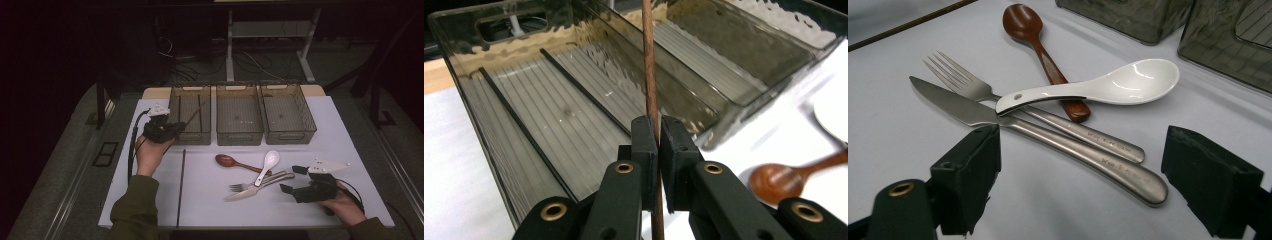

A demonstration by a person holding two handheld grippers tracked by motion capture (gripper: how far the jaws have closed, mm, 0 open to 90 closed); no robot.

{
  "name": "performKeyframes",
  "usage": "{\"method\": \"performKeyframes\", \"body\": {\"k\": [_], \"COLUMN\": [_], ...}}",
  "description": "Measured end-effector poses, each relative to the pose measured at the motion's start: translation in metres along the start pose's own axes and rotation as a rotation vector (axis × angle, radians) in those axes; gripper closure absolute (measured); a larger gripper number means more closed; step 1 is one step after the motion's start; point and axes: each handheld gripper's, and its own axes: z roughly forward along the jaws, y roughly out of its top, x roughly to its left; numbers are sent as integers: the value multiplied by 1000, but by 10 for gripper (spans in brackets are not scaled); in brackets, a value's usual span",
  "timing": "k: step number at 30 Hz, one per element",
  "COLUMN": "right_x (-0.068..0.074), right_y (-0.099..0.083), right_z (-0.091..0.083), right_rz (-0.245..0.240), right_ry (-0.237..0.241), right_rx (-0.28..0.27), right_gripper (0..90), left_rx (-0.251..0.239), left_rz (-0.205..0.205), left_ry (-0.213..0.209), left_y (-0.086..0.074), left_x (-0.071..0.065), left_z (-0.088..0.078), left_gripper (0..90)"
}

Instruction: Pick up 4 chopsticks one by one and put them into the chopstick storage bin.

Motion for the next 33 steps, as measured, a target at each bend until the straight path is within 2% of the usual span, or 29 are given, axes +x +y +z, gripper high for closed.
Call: {"method": "performKeyframes", "body": {"k": [9, 24, 33], "right_x": [0, 0, -1], "right_y": [0, 0, 0], "right_z": [0, -1, -2], "right_rz": [1, 6, 5], "right_ry": [0, 4, 6], "right_rx": [-3, -5, -8], "right_gripper": [159, 159, 159], "left_rx": [11, 14, -7], "left_rz": [19, 22, 3], "left_ry": [25, 57, 80], "left_y": [21, 47, 59], "left_x": [8, 24, 38], "left_z": [14, 41, 52], "left_gripper": [842, 842, 842]}}
